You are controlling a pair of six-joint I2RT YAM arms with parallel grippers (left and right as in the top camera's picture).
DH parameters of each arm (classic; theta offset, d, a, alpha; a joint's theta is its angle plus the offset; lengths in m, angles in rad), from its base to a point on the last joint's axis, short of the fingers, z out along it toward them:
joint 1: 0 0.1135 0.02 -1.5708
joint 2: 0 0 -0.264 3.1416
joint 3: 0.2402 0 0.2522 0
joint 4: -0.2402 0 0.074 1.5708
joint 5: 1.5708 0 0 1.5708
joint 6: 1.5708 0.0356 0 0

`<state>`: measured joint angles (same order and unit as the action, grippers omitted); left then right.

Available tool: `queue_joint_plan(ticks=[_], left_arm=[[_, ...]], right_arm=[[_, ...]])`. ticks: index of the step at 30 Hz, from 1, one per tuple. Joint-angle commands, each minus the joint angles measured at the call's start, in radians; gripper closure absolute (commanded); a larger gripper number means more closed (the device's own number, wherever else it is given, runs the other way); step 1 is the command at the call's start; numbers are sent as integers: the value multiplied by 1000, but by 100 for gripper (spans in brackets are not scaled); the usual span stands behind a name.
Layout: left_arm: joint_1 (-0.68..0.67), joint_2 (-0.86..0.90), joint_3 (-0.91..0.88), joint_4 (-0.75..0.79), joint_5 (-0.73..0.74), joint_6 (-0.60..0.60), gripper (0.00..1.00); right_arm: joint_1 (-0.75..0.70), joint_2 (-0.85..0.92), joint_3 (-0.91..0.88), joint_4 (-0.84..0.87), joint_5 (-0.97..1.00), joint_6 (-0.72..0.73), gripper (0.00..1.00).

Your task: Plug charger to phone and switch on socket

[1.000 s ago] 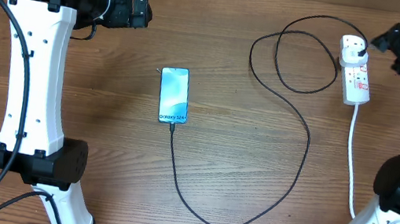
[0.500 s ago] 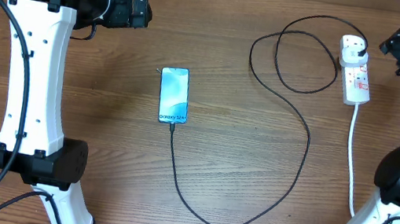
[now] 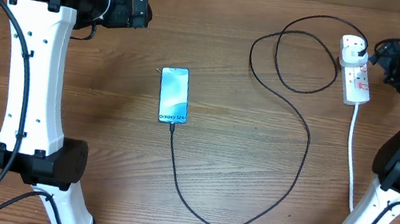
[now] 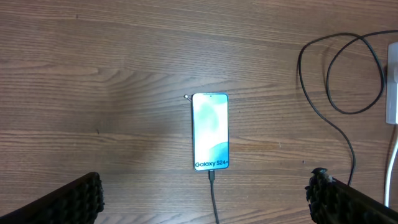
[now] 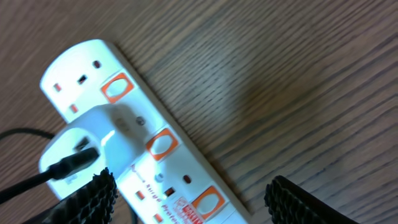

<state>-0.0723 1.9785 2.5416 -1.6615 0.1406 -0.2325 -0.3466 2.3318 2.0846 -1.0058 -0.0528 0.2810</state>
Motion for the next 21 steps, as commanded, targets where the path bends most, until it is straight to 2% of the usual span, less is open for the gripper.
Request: queue_joint_plan(ticks=[1,21], left_arm=[[-8,-15,14,-3,-11,12,0],[-8,-15,14,-3,-11,12,0]], right_arm=[[-3,11,-3,14,42,7,23],[-3,71,-4,48,60,7,23]])
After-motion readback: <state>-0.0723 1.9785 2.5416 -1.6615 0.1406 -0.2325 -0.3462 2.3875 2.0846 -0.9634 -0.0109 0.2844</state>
